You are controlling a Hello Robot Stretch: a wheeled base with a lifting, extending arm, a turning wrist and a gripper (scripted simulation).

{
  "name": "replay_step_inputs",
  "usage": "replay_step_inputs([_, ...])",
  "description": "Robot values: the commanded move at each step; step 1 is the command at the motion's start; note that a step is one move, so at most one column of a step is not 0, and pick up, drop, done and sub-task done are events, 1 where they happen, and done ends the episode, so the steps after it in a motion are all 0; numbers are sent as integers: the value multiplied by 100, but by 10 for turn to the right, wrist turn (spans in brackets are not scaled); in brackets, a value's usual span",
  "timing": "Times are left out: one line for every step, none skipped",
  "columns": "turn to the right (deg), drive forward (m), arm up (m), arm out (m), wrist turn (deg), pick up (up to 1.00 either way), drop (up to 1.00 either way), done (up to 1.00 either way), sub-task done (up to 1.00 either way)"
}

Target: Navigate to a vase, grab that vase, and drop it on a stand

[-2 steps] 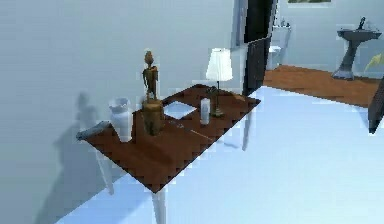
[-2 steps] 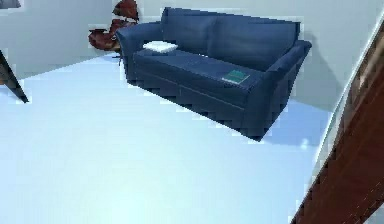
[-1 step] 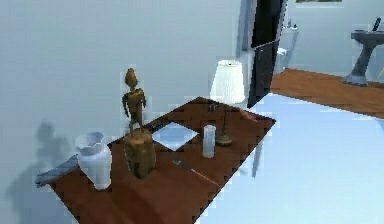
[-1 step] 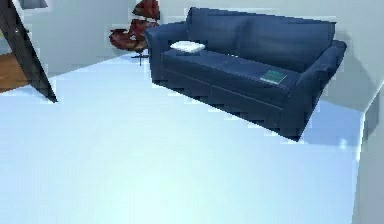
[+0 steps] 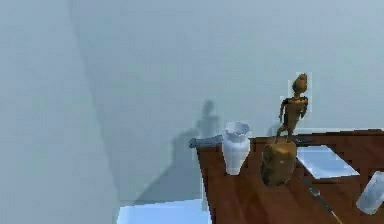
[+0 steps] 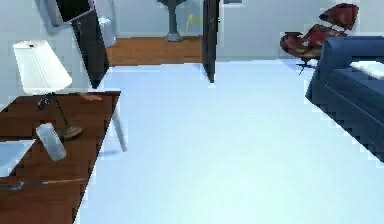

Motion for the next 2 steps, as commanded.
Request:
replay_step_inputs([-450,0,0,0,0,0,0,0,0])
replay_step_inputs([-270,0,0,0,0,0,0,0,0])
